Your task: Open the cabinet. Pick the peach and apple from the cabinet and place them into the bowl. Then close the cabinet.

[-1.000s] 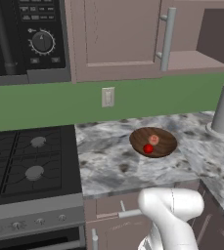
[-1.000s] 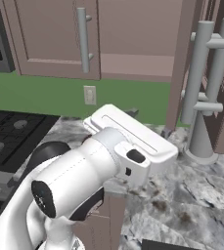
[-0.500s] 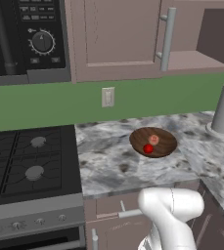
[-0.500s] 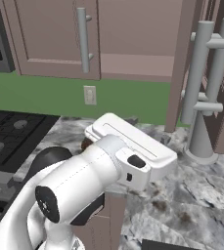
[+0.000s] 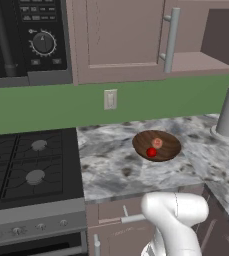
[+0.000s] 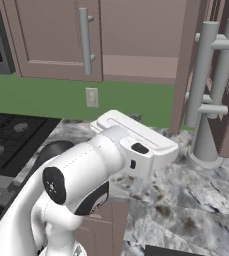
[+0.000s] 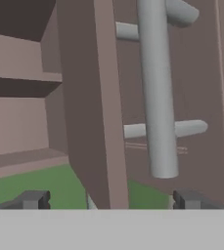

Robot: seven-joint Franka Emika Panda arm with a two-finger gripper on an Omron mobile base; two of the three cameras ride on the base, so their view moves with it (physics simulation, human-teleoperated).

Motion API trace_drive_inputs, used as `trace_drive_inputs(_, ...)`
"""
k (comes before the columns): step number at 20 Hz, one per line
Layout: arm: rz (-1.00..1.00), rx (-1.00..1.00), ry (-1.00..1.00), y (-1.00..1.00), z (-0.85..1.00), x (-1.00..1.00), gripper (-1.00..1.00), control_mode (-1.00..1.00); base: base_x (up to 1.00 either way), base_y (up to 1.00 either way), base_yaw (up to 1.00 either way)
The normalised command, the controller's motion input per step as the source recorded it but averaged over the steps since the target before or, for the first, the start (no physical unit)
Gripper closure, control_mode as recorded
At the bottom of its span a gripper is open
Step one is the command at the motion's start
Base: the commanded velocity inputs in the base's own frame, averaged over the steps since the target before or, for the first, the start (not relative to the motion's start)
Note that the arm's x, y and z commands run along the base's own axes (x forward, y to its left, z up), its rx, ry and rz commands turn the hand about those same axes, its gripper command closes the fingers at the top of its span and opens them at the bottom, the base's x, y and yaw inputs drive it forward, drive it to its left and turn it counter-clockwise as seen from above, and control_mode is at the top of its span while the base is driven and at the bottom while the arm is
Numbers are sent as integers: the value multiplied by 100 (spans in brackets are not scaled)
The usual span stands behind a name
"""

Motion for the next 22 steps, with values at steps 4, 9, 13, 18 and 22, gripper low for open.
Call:
trace_drive_inputs(4,0,0,7,2,-9,44,-100,-100,0,0,0)
trace_drive_inputs(9,0,0,5,0,-15,46,-100,-100,0,0,0)
trace_drive_inputs(13,0,9,0,-25,-11,29,-100,-100,0,0,0)
trace_drive_inputs(18,0,9,0,-27,0,23,-100,-100,0,0,0)
trace_drive_inputs(22,0,7,0,-26,0,21,-100,-100,0,0,0)
